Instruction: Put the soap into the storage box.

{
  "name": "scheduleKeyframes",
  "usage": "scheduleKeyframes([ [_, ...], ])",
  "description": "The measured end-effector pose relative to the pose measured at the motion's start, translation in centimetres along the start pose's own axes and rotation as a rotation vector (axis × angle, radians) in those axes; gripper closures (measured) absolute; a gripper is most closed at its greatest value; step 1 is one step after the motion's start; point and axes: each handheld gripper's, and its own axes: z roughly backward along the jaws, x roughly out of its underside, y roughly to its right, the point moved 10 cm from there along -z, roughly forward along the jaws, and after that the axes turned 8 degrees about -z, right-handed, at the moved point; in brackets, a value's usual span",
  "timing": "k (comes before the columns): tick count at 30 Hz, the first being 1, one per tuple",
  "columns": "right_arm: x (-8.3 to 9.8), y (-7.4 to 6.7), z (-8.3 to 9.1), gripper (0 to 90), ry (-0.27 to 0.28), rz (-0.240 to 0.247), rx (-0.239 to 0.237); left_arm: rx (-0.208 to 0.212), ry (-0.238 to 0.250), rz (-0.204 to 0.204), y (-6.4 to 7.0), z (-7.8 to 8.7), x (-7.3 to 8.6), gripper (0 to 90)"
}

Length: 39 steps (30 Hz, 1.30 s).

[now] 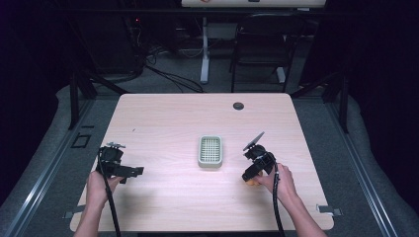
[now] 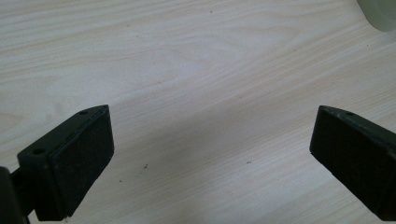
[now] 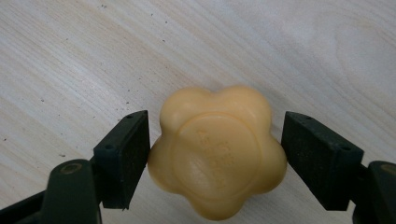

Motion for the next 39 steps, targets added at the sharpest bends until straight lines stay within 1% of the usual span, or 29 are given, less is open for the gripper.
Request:
scheduleKeyframes([
  [6,0.09,0.02,-0.12,23.7,-0.006,0.002,0.000,0.001,-0.002,-0.001,0.04,0.01,0.02,0.0],
  [14,0.18,0.00,-0.23,23.8,-0.019,0.019,0.013,0.003,-0.006,-0.004,0.07,-0.04,0.06,0.0],
  [15,0.24,0.01,-0.17,23.7,-0.030,0.030,0.015,0.004,-0.006,-0.004,0.08,-0.04,0.06,0.0],
  [16,0.09,-0.24,-0.44,23.7,0.001,0.003,0.007,0.004,-0.007,-0.005,0.08,-0.05,0.07,0.0],
  [17,0.27,0.02,-0.25,23.7,-0.033,0.034,0.019,0.005,-0.007,-0.005,0.09,-0.04,0.07,0.0],
  [18,0.34,0.09,-0.20,23.7,-0.045,0.043,0.023,0.005,-0.007,-0.005,0.09,-0.04,0.07,0.0],
  [21,0.30,-0.01,-0.40,24.0,-0.033,0.026,0.016,0.006,-0.007,-0.006,0.11,-0.06,0.07,0.0],
  [26,0.33,0.06,-0.32,24.3,-0.034,0.033,0.017,0.011,-0.008,-0.007,0.16,-0.08,0.07,0.0],
  [27,0.23,-0.07,-0.44,24.3,-0.016,0.019,0.010,0.011,-0.008,-0.008,0.15,-0.08,0.07,0.0],
  [29,0.25,-0.05,-0.42,24.3,-0.018,0.022,0.012,0.007,-0.006,-0.007,0.11,-0.10,0.06,0.0],
  [30,0.32,0.08,-0.26,24.4,-0.037,0.036,0.017,0.008,-0.005,-0.007,0.10,-0.11,0.07,0.0],
  [32,0.32,0.10,-0.26,24.4,-0.036,0.036,0.019,0.010,-0.006,-0.006,0.10,-0.07,0.07,0.0],
  [35,0.30,-0.04,-0.19,24.4,-0.031,0.029,0.001,0.011,-0.006,-0.007,0.12,-0.07,0.07,0.0],
  [36,0.23,0.03,-0.06,24.5,-0.023,0.029,0.003,0.009,-0.003,-0.007,0.13,-0.10,0.05,0.0],
  [37,0.06,-0.16,-0.04,24.5,0.007,0.004,-0.005,0.011,-0.004,-0.007,0.14,-0.08,0.05,0.0],
  [39,0.17,0.09,0.38,24.5,-0.023,0.033,-0.001,0.012,-0.004,-0.007,0.14,-0.08,0.04,0.0],
])
